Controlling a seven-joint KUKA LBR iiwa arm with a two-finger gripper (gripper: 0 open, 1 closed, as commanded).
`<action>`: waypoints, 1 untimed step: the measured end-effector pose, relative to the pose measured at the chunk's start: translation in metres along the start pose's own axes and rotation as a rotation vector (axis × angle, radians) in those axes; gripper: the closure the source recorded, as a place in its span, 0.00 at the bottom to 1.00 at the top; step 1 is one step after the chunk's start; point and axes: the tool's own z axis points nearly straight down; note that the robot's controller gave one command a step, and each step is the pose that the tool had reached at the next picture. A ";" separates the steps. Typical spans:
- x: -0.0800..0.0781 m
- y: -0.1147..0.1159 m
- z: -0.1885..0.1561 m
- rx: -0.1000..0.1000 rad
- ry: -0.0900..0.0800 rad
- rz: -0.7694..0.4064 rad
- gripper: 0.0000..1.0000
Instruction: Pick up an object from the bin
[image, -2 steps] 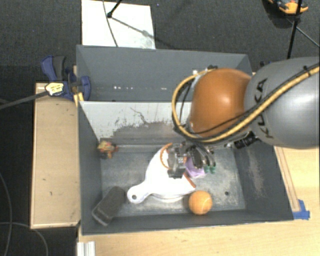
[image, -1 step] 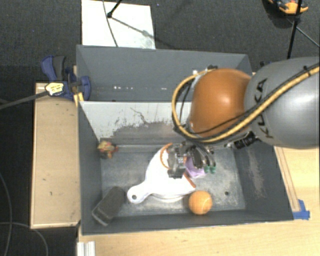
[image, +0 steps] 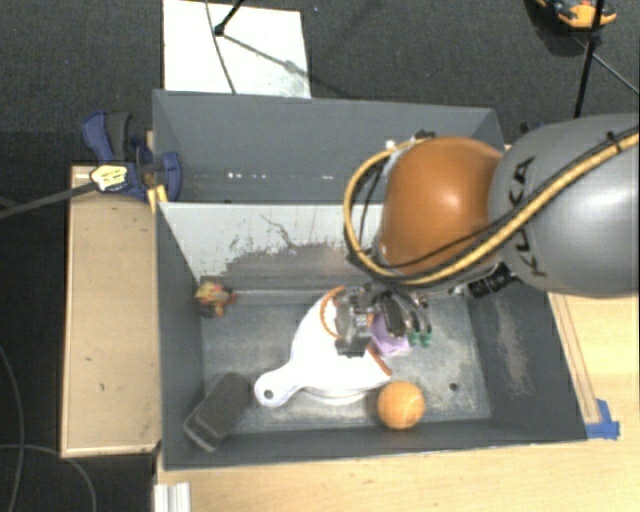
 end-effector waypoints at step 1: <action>-0.009 0.012 -0.025 0.000 0.000 0.029 1.00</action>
Offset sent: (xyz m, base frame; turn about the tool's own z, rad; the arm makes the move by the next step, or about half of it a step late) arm -0.0264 -0.0092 -0.0186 0.0919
